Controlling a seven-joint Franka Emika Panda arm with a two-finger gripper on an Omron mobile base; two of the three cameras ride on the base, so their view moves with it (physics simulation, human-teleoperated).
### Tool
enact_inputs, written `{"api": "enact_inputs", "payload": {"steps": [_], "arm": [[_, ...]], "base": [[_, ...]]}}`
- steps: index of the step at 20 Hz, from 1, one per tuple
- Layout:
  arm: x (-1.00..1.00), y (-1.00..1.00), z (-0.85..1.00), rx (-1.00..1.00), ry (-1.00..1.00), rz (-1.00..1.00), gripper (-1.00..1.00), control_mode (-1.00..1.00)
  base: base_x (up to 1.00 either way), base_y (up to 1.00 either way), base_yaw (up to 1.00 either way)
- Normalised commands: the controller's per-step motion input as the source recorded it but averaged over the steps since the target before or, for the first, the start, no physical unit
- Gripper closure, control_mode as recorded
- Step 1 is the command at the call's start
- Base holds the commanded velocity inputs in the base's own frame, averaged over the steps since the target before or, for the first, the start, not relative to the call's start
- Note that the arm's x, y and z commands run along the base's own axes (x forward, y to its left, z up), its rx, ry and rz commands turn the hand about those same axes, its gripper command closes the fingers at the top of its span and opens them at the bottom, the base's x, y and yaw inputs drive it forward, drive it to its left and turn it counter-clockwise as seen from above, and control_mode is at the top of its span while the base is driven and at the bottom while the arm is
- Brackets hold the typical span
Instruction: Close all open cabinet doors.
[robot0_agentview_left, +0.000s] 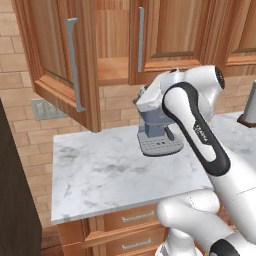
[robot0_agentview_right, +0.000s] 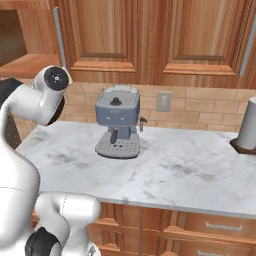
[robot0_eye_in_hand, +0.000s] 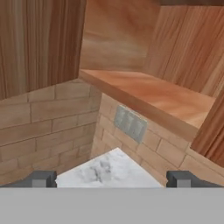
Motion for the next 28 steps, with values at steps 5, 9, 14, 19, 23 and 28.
{"api": "enact_inputs", "payload": {"steps": [5, 9, 14, 19, 23, 28], "arm": [[-1.00, 0.03, 0.00, -0.06, -0.12, -0.08, -1.00, -1.00], [-1.00, 0.12, 0.14, -0.07, -0.15, -0.05, -1.00, -1.00], [-1.00, 0.14, 0.17, -0.07, -0.18, 0.00, -1.00, -1.00], [-1.00, 0.13, 0.19, -0.08, -0.19, -0.01, -1.00, -1.00], [-1.00, 0.18, 0.18, -0.08, -0.19, -0.02, -1.00, -1.00], [-0.85, 0.47, 0.05, -0.13, -0.21, -0.03, -1.00, -1.00]], "base": [[0.00, 0.00, 0.00], [0.00, 0.00, 0.00], [0.00, 0.00, 0.00], [0.00, 0.00, 0.00], [0.00, 0.00, 0.00], [0.00, 0.00, 0.00]]}}
